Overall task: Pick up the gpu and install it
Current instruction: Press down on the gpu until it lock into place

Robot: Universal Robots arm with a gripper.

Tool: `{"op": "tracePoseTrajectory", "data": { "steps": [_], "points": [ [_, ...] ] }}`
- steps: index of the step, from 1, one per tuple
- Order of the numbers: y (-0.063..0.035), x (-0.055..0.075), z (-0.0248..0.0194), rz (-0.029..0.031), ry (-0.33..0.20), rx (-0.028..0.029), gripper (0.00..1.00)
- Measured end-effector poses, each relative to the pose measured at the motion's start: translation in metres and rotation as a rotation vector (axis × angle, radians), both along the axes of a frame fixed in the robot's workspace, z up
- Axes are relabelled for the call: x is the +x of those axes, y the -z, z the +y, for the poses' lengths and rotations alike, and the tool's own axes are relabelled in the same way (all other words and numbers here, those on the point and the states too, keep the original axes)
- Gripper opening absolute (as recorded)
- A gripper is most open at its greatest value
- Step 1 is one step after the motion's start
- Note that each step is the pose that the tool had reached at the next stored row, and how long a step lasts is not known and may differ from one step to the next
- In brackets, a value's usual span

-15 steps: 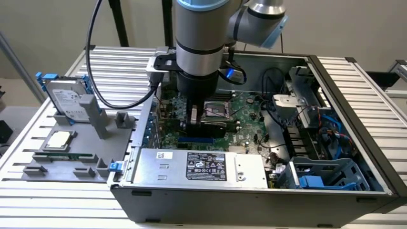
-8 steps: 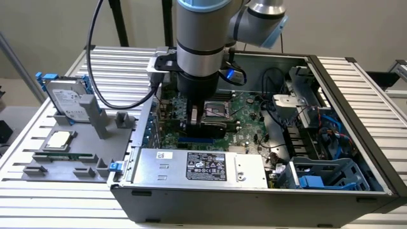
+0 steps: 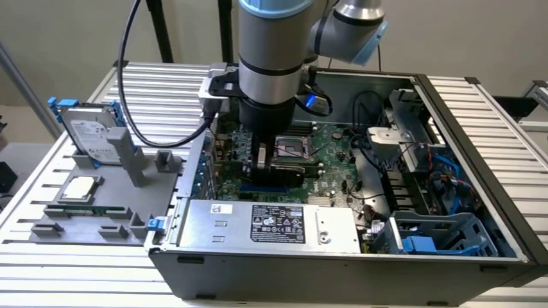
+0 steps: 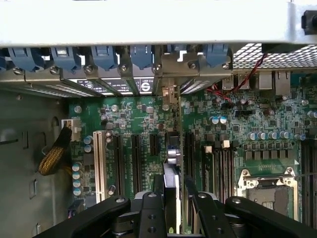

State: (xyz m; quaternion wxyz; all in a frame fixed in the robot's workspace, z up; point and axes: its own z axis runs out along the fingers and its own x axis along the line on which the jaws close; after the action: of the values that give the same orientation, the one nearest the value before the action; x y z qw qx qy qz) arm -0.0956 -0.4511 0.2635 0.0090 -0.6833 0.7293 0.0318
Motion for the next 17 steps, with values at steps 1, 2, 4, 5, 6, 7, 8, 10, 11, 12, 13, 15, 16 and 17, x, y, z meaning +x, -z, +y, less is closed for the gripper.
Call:
{"op": "tracePoseTrajectory", "data": {
  "steps": [1,2,4,5,6,7,8,10,11,12,13,15,16,17],
  "points": [
    [0.0002,0.0001,0.0,0.0005,0.0,-0.0005,0.0],
    [0.0005,0.0002,0.0,0.0009,0.001,-0.0012,0.0],
    [0.001,0.0002,0.0,0.0016,0.001,-0.0035,0.0],
    [0.0015,0.0003,0.0,0.0017,0.001,-0.0043,0.0],
    [0.0019,0.0003,0.0,0.0019,0.001,-0.0051,0.0],
    [0.0023,0.0003,0.0,0.0022,0.002,-0.0058,0.0],
    [0.0029,0.0002,0.0,0.0024,0.002,-0.0063,0.0],
    [0.0038,0.0002,0.0,0.0034,0.003,-0.0071,0.0],
    [0.0042,0.0002,0.0,0.0039,0.004,-0.0076,0.0],
    [0.0046,0.0001,0.0,0.0043,0.004,-0.0079,0.0],
    [0.0051,0.0001,-0.0001,0.0047,0.005,-0.0081,0.0],
    [0.0059,0.0002,-0.0001,0.0056,0.005,-0.0082,0.0],
    [0.0061,0.0002,0.0,0.0062,0.006,-0.0082,0.0],
    [0.0063,0.0003,0.0,0.007,0.006,-0.0081,0.0]
  ]
}}
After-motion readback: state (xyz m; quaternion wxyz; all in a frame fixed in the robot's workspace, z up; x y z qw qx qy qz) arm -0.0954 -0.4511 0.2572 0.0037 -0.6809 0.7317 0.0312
